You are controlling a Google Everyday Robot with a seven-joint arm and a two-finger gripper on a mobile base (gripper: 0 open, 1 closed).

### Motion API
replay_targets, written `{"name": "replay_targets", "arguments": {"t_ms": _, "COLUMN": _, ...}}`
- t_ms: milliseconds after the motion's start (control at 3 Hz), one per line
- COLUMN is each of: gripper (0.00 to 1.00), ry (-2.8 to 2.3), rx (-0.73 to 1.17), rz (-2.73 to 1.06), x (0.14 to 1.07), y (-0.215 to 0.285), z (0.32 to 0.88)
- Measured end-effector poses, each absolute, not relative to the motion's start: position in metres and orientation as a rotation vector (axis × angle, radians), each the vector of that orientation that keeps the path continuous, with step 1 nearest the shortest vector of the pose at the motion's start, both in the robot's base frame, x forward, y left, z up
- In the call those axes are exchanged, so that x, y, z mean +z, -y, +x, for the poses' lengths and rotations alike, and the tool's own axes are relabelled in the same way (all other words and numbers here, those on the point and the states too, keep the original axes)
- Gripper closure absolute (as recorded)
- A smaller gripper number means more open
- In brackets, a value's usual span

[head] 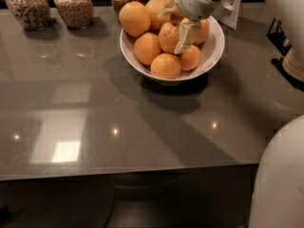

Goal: Pick orange from white bowl

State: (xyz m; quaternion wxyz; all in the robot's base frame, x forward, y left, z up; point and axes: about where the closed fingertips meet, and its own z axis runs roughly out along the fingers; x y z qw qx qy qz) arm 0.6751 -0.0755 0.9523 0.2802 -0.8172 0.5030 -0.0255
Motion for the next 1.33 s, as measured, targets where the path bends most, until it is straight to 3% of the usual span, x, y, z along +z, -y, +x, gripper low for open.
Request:
{"name": "replay_targets", "arguments": {"t_ms": 333, "gripper": 0.33, "ry": -1.354, "rx": -0.103, "rz": -2.244, "x": 0.942, "y": 0.078, "z": 0.681}}
{"name": "replay_targets", "arguments": {"t_ms": 1333, "gripper": 0.98, "ry": -1.462, "rx": -0.106, "rz": -2.184, "x": 0.949, "y": 0.096, "z": 0.672}}
